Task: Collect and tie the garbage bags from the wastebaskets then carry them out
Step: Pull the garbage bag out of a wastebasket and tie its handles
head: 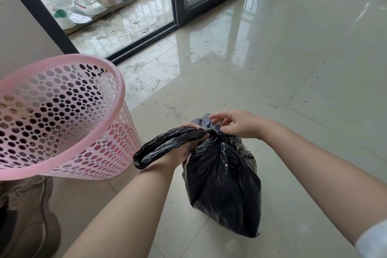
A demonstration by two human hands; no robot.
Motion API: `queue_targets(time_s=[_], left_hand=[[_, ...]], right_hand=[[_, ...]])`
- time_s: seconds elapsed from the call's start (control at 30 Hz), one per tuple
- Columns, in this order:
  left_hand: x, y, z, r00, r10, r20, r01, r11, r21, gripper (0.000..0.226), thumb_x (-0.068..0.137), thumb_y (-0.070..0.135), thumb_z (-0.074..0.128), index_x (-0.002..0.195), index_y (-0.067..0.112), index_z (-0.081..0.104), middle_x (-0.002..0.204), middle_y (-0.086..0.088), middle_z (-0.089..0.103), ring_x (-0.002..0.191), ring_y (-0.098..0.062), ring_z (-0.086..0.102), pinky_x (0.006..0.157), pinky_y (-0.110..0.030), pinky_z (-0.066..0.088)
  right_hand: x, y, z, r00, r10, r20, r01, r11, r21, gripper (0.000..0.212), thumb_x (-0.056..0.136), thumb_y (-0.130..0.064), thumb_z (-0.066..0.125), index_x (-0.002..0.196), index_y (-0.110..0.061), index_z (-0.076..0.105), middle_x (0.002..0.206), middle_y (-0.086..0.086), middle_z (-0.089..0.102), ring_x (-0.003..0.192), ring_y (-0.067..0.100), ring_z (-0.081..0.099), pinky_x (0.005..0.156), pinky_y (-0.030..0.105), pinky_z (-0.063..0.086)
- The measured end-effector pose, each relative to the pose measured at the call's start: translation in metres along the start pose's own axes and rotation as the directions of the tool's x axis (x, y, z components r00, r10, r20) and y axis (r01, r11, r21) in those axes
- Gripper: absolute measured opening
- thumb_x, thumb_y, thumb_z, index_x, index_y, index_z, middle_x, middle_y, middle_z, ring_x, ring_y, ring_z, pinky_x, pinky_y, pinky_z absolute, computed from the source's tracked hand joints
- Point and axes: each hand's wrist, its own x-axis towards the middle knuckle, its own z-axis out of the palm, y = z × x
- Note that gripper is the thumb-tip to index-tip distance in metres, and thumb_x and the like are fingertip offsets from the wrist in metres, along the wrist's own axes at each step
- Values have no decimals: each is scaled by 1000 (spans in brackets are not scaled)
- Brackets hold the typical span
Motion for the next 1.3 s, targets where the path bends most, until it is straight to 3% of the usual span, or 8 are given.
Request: queue_targets(time_s=[0.07, 0.27, 0.47, 0.67, 0.77, 0.9, 1.17, 1.3], left_hand=[[0, -1, -2, 999, -1, 53, -1, 999, 46, 36, 21, 17, 94, 46, 13, 68, 52, -1, 70, 52, -8, 69, 52, -16, 57], [-12, 20, 23, 991, -112, -74, 128, 954, 271, 17, 94, 20, 48, 83, 17, 60, 72, 6, 67, 70, -8, 63, 60, -16, 51], [2, 40, 31, 960, 18, -279, -90, 965, -247, 56, 98, 44, 26, 51, 14, 26, 35, 3, 33, 41, -14, 37, 62, -27, 42], [-1, 20, 7, 834, 18, -551, 157, 951, 268, 53, 100, 38, 26, 51, 17, 23, 26, 8, 23, 24, -7, 23, 32, -13, 25], [-1, 14, -4, 807, 7, -591, 282, 874, 396, 55, 99, 39, 26, 55, 8, 40, 51, -11, 41, 44, -24, 40, 49, -26, 35], [-1, 13, -4, 791, 0, -612, 407, 746, 526, 58, 98, 37, 31, 119, -12, 53, 113, -36, 57, 71, -34, 55, 73, -36, 41], [-9, 34, 0, 939, -49, -341, 286, 663, 692, 40, 89, 46, 51, 109, 13, 43, 94, -8, 52, 91, -25, 54, 90, -39, 50], [-14, 68, 3, 912, 234, -337, 150, 574, 805, 20, 95, 20, 42, 76, 15, 46, 84, -10, 53, 87, -28, 53, 79, -36, 46]], right_hand=[[1, 3, -2, 999, 22, 42, -23, 1000, 17, 38, 89, -4, 47, 123, -16, 57, 102, -1, 53, 90, 9, 51, 72, 9, 39], [0, 13, -2, 997, -29, -69, 16, 985, -172, 22, 90, -12, 51, 104, -2, 65, 92, 7, 55, 87, 18, 49, 76, 24, 35], [-4, 9, 3, 960, -201, -195, 87, 876, -475, 30, 96, -17, 37, 96, 3, 59, 103, 15, 56, 103, 26, 49, 83, 29, 36], [-13, 31, 23, 980, -177, -92, 86, 791, -606, 41, 91, -26, 26, 97, -3, 60, 107, 13, 59, 110, 28, 45, 97, 41, 39], [-16, 39, 31, 990, -124, -67, 51, 758, -651, 33, 97, -24, 31, 107, -7, 57, 117, 6, 56, 119, 26, 39, 100, 38, 32], [-14, 37, 34, 996, -74, -49, 17, 695, -719, 31, 99, -25, 29, 114, -12, 53, 122, 1, 52, 125, 24, 34, 100, 35, 26], [-8, 33, 32, 999, 31, 26, -11, 830, -558, 27, 95, -21, 37, 108, -4, 54, 114, 15, 58, 110, 29, 52, 89, 34, 39], [-9, 30, 18, 994, 104, 38, -71, 858, -509, 33, 89, -11, 42, 121, -6, 51, 122, 14, 57, 105, 25, 53, 87, 30, 42]])
